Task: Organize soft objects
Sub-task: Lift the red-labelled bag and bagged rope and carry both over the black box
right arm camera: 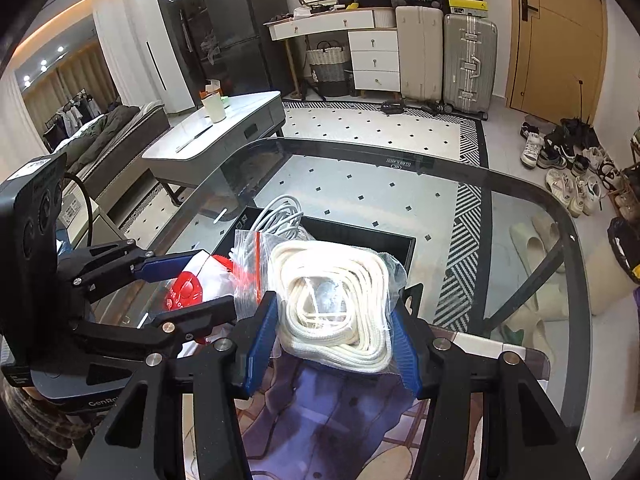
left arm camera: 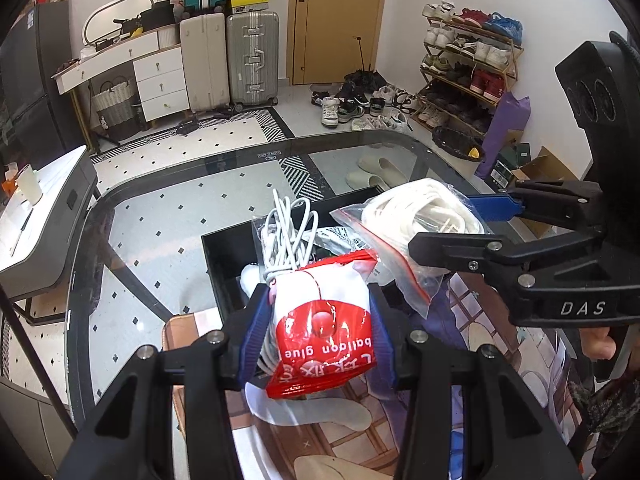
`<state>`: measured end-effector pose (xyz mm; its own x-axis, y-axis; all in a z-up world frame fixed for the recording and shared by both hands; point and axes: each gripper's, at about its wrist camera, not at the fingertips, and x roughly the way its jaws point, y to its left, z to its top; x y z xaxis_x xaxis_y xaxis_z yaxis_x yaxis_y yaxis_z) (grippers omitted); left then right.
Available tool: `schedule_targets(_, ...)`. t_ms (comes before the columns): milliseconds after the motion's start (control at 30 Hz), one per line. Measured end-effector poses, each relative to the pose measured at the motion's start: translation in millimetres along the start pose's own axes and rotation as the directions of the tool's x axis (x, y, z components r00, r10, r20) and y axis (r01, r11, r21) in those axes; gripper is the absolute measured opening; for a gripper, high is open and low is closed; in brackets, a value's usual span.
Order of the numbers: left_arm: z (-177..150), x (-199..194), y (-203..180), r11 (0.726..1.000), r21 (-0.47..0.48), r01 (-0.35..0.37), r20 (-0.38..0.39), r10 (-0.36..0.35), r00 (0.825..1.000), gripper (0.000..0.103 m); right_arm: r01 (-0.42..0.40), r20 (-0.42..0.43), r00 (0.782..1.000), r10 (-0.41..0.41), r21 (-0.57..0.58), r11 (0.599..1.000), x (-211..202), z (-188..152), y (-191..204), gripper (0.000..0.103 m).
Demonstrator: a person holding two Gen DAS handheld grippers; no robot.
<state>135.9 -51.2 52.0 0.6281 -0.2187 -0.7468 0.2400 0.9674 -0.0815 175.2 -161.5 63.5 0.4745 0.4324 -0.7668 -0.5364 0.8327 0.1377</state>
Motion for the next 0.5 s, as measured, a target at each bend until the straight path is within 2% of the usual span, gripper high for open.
schedule_targets(500,16.7,13.9,-6.7,1.0,-0.008,0.004,0.009,-0.004,1.0,0.046,0.014,0.01,1.0,-0.015,0.019,1.0,8.3,12.2,-16.6,0.053)
